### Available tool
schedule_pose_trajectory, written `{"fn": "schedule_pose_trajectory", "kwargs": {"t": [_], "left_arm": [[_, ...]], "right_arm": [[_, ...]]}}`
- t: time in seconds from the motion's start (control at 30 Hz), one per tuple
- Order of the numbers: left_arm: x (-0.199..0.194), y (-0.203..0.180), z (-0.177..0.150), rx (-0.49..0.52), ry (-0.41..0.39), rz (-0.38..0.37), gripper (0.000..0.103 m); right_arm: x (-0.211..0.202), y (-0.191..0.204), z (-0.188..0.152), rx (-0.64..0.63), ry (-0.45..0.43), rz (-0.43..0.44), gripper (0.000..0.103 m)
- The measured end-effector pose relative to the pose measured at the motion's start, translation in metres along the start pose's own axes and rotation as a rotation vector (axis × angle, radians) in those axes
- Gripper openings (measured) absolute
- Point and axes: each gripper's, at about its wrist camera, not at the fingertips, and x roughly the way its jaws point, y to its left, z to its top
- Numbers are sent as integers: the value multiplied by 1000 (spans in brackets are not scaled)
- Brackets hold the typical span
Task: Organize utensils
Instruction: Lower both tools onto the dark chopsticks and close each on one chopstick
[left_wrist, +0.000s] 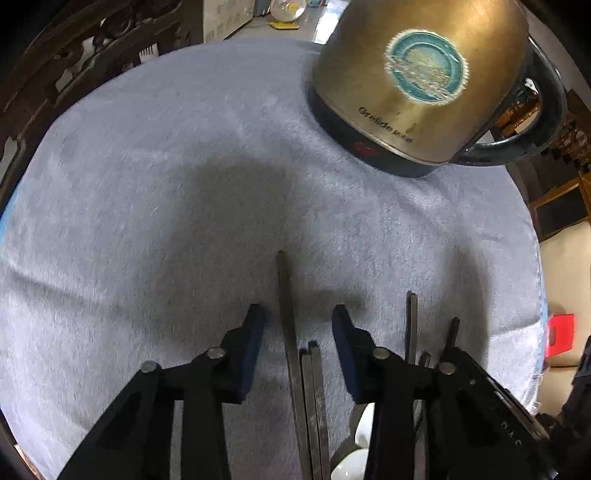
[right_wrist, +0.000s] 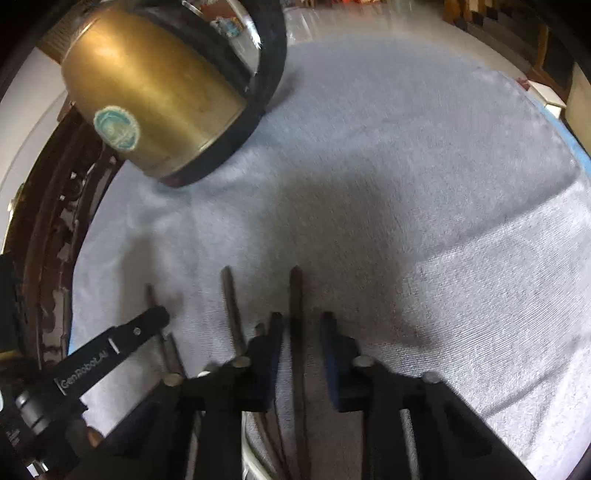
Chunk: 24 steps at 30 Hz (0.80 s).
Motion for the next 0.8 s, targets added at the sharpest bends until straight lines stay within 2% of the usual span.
{"fn": "schedule_pose_trajectory", "kwargs": {"t": [0.07,0.13,0.3,0.47,0.63,0.8], "left_arm": [[3,-7,2,37,-5,3,11],[5,-11,5,55,-16,1,6],[-2,1,1,45,-18,-40,6],[-27,14,-17,65,-55,-41,6],[-83,6,-47,157,-168,-44,6],[-123,13,-70,175,-249,-76,5]], "right_arm": [[2,-3,2,12,3,22,7],[3,-8,5,14,4,46,7],[-8,-17,-2,0,-27,93,7],[-35,-24,-15,-40,-85,131,7],[-62,-42,-24,-11,-113,169,7],[-95,-44,-35,-20,-168,200,7]]}}
